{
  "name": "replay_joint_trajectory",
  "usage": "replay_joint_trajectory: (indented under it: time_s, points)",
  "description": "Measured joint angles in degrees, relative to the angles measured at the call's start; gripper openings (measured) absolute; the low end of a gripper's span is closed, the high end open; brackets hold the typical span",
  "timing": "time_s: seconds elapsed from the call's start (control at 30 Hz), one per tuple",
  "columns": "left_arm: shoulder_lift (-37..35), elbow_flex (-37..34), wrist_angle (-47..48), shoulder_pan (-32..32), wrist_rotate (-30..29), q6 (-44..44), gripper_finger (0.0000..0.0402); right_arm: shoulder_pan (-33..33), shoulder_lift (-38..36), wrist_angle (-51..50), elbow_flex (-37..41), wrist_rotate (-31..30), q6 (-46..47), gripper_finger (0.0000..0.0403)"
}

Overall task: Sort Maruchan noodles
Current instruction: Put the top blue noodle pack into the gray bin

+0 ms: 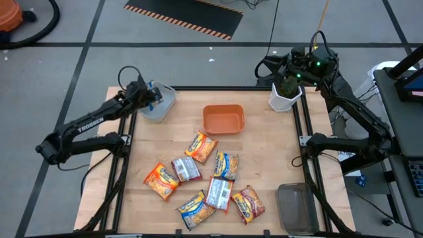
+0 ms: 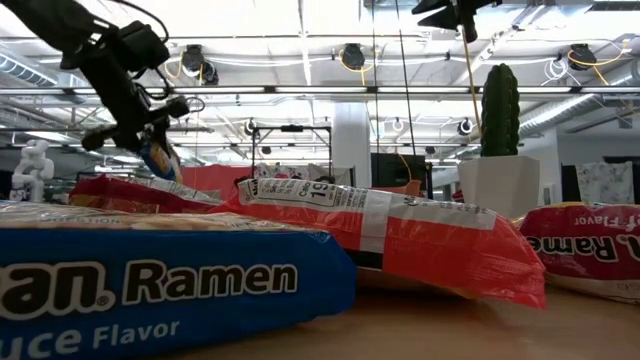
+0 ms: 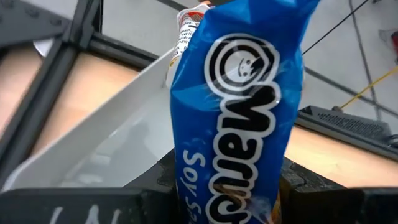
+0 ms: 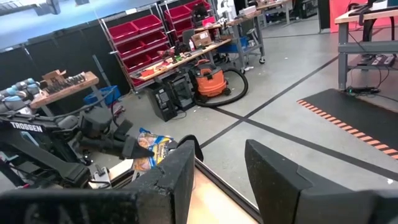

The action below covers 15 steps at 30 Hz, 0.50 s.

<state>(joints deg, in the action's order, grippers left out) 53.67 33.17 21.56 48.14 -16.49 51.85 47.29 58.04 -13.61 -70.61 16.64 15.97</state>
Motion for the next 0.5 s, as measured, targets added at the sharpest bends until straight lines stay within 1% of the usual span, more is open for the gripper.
replay_joint_trajectory:
  time_s: [0.13,0.3,0.37,0.5]
  points:
    - [0.0,-1.8,-1.7,0.0,1.1,1.2,0.0129,0.0,0.0,0.0,0.0,0.0,0.8,0.0138]
    - [0.0,-2.0,-1.9,0.0,1.5,2.4,0.0134,0.0,0.0,0.0,0.0,0.1,2.0,0.0138]
    - [0.2,-2.0,-1.7,0.0,1.4,1.9,0.0149,0.0,0.0,0.0,0.0,0.2,1.9,0.0138]
    - [1.0,-2.1,-0.3,0.1,1.2,2.9,0.0201,0.0,0.0,0.1,0.0,-0.1,-0.3,0.0138]
